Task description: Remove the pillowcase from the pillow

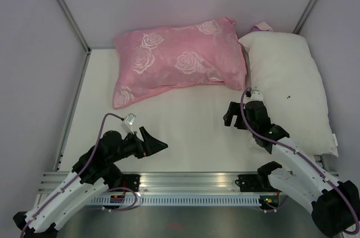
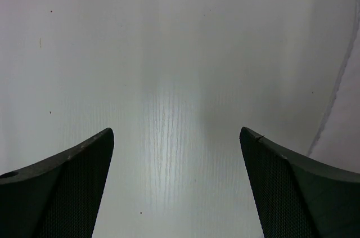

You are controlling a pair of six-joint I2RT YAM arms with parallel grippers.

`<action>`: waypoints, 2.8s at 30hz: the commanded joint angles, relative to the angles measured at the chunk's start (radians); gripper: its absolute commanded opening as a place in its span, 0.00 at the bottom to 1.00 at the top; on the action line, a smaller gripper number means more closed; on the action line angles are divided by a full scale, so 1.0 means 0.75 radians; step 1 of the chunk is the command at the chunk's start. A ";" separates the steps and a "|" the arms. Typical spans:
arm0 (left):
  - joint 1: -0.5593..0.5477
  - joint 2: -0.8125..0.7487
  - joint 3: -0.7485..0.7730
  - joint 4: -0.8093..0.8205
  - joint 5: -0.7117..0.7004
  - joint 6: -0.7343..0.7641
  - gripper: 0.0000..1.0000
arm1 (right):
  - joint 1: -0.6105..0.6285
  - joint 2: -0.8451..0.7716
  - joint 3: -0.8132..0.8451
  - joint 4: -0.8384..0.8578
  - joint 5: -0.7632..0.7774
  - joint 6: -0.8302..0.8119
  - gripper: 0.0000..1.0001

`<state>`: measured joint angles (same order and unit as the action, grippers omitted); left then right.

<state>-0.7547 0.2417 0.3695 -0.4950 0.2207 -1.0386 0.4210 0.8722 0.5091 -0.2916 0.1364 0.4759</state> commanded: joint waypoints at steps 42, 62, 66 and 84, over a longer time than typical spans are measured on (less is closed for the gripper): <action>-0.002 0.267 0.274 -0.035 -0.098 0.278 0.93 | -0.157 1.688 1.436 0.379 -0.331 -0.058 0.00; -0.002 -0.248 0.530 -0.463 -0.507 0.301 0.72 | 0.643 0.958 1.303 0.379 -0.685 0.277 0.00; -0.002 -0.283 0.512 -0.510 -0.548 0.258 0.81 | 0.645 0.811 1.230 0.379 -0.614 0.382 0.00; -0.002 -0.067 0.411 -0.392 -0.832 0.125 1.00 | 0.741 0.353 0.749 0.596 -0.626 0.703 0.00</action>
<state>-0.7547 0.1722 0.6827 -0.8955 -0.3561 -0.9493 0.9413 1.1828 1.0359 0.0113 -0.2993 1.0168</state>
